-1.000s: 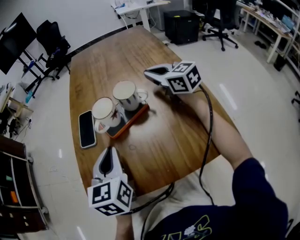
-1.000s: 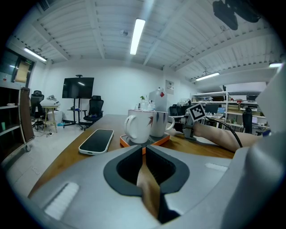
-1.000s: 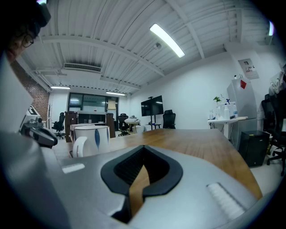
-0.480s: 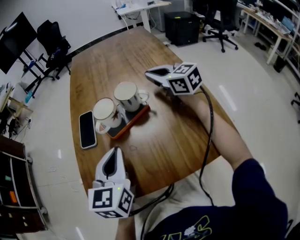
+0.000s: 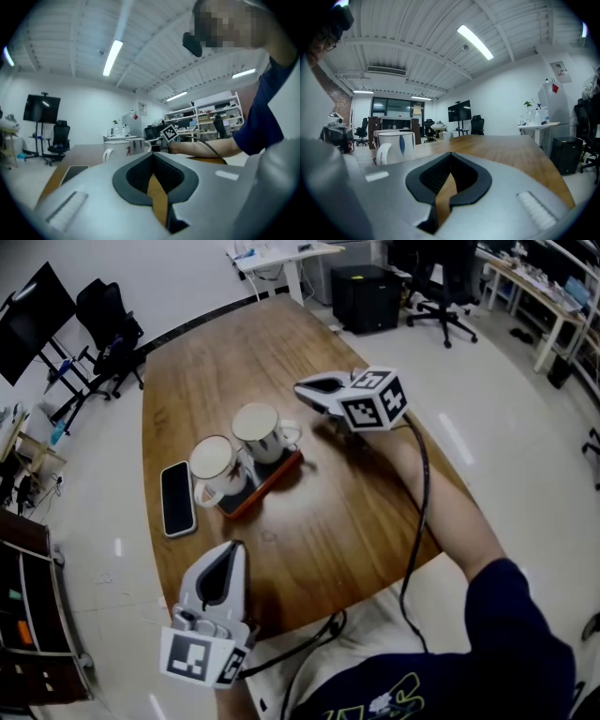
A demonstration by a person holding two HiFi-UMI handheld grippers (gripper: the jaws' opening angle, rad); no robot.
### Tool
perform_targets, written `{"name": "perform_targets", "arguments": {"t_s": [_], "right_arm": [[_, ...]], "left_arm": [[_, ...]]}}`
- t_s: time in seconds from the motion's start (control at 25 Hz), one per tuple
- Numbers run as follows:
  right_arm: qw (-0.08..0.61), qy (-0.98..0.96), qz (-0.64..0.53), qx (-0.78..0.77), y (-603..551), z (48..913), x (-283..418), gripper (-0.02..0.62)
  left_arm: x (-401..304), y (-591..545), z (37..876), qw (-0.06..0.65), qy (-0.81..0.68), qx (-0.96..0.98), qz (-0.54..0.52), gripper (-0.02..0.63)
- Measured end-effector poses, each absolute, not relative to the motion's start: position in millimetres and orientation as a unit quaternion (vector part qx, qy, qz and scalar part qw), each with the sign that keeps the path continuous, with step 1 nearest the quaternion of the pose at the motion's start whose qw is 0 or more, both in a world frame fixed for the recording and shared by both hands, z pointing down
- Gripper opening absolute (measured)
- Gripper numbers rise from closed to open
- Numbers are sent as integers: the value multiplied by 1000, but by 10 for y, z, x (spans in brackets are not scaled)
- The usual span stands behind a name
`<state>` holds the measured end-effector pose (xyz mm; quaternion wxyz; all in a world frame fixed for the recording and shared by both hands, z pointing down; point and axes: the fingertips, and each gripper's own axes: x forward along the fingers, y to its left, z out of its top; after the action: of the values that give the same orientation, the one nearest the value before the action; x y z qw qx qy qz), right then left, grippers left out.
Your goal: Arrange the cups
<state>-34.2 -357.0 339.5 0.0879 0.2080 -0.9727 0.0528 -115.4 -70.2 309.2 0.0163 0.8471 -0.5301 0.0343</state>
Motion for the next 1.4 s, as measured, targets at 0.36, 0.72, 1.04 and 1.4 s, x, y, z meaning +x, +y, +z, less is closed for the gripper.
{"name": "perform_targets", "arguments": {"t_s": [0.36, 0.72, 1.04, 1.4], "right_arm": [[88, -975, 50, 197, -3535, 3376, -364, 9], [89, -975, 50, 197, -3531, 3381, -361, 9], [89, -976, 49, 195, -3540, 3398, -372, 9], [89, -975, 50, 196, -3539, 3396, -371, 9]], "left_arm": [[-1289, -844, 3225, 51, -526, 848, 37, 3], [-1273, -891, 3332, 72, -526, 846, 56, 3], [-1279, -899, 3346, 73, -525, 846, 56, 3], [-1281, -898, 3345, 72, -525, 846, 56, 3]]}}
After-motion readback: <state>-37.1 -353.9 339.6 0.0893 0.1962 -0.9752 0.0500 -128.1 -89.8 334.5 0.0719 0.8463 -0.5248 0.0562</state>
